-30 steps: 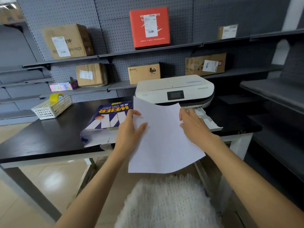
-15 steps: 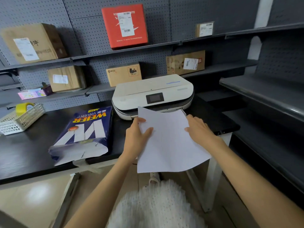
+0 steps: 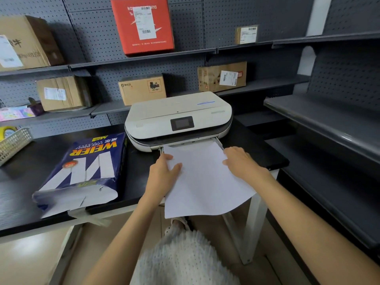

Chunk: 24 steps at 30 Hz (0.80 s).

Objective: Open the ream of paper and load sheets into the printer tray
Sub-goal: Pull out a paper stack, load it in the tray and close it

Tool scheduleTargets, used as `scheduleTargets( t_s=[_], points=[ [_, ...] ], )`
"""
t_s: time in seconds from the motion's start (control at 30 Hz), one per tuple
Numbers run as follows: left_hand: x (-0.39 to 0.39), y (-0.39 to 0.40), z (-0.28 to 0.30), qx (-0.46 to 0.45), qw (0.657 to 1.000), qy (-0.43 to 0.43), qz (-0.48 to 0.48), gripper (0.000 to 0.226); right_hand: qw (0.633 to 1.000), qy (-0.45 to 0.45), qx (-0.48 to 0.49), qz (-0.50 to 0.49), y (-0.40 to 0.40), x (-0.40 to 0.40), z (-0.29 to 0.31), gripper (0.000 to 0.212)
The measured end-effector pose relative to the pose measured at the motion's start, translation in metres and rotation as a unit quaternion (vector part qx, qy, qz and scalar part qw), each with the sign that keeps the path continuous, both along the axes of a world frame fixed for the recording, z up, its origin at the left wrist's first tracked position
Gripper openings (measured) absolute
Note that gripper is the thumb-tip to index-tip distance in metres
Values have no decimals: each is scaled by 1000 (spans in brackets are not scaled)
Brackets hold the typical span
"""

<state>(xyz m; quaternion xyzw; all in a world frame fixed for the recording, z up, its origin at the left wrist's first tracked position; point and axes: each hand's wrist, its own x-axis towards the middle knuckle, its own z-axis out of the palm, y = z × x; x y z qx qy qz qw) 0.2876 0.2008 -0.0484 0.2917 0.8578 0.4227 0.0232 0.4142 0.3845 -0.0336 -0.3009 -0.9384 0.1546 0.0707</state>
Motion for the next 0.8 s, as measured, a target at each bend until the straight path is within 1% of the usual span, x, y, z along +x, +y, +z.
scheduleTargets(
  t_s=[0.07,0.13,0.3,0.4,0.53,0.6,0.67,0.8],
  points=[
    [-1,1,0,-17,1000,-8,-3,35,1000,-10,-6,-2,6,1,1,33],
    [-3,2,-1,-26,999,-18,-3,32,1000,-15,-17,-8,11,2,4,40],
    [-5,3,-7,-61,998,-33,-6,29,1000,-11,-18,-3,14,-1,6,40],
    [-8,2,-8,-110,994,-27,-7,28,1000,-6,-17,-1,13,-5,7,39],
    [-18,5,-6,-187,982,-22,-14,24,1000,-4,-18,5,13,-8,11,28],
    [-22,7,-4,-220,975,-16,-14,26,1000,-5,-15,9,14,-9,11,29],
    [-24,9,-3,-245,969,-7,-17,27,1000,-6,-14,10,16,-12,10,25],
    [-25,9,-1,-281,960,10,-18,29,1000,-18,-25,7,20,-13,5,42]
  ],
)
